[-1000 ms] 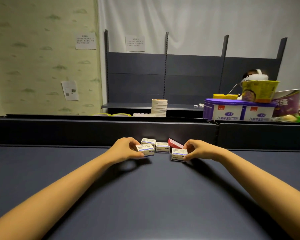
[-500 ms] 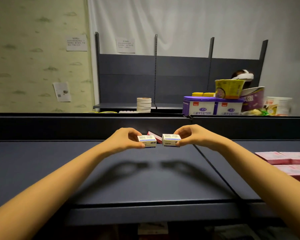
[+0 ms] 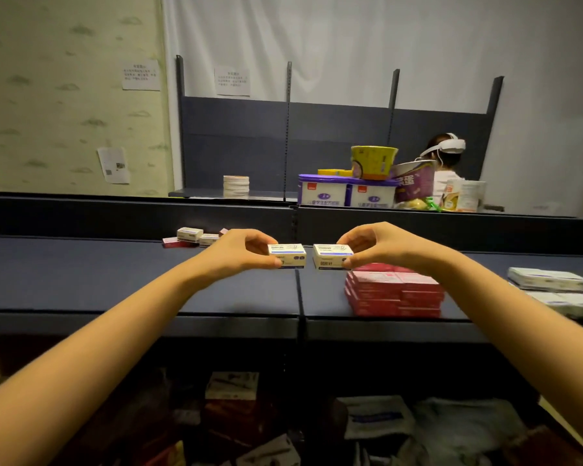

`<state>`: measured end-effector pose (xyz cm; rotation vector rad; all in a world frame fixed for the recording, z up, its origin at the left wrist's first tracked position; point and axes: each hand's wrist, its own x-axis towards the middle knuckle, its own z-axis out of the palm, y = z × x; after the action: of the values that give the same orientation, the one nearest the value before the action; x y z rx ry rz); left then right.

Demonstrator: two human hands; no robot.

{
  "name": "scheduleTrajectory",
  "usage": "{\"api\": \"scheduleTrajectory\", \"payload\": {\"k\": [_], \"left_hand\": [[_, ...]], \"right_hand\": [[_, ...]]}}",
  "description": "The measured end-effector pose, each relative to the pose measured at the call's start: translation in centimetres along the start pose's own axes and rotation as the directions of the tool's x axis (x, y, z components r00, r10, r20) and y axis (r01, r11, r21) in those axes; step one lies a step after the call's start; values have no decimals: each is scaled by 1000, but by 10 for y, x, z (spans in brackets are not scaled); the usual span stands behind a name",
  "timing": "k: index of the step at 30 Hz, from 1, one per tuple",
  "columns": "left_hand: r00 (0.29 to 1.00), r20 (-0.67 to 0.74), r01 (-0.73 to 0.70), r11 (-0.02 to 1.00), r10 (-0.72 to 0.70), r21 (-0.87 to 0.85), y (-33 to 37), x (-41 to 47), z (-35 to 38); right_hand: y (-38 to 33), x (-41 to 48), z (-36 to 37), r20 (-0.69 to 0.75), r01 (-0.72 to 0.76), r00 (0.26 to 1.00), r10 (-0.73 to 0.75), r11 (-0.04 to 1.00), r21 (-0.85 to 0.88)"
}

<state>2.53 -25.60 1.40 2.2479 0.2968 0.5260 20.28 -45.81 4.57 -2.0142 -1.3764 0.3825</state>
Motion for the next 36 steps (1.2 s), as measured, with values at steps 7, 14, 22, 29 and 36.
{"api": "scheduleTrajectory", "payload": {"k": [7, 14, 22, 29, 36], "left_hand": [[994, 98, -52, 998, 56, -44, 77, 26, 90], [963, 212, -150, 985, 166, -86, 138, 93, 190], [924, 329, -185, 981, 196, -63, 174, 172, 294], [925, 363, -117, 993, 115, -17, 192, 192, 337], [966, 254, -60, 995, 39, 75, 205, 170, 351]], "right_hand": [[56, -84, -75, -75, -103, 992, 104, 995, 15], [136, -138, -149, -201, -193, 961, 191, 981, 9], [226, -160, -213, -245, -289, 928, 282, 957, 9], [277, -171, -236, -188, -303, 935, 300, 953, 13], [297, -177, -250, -109, -247, 963, 246, 969, 2]]}}
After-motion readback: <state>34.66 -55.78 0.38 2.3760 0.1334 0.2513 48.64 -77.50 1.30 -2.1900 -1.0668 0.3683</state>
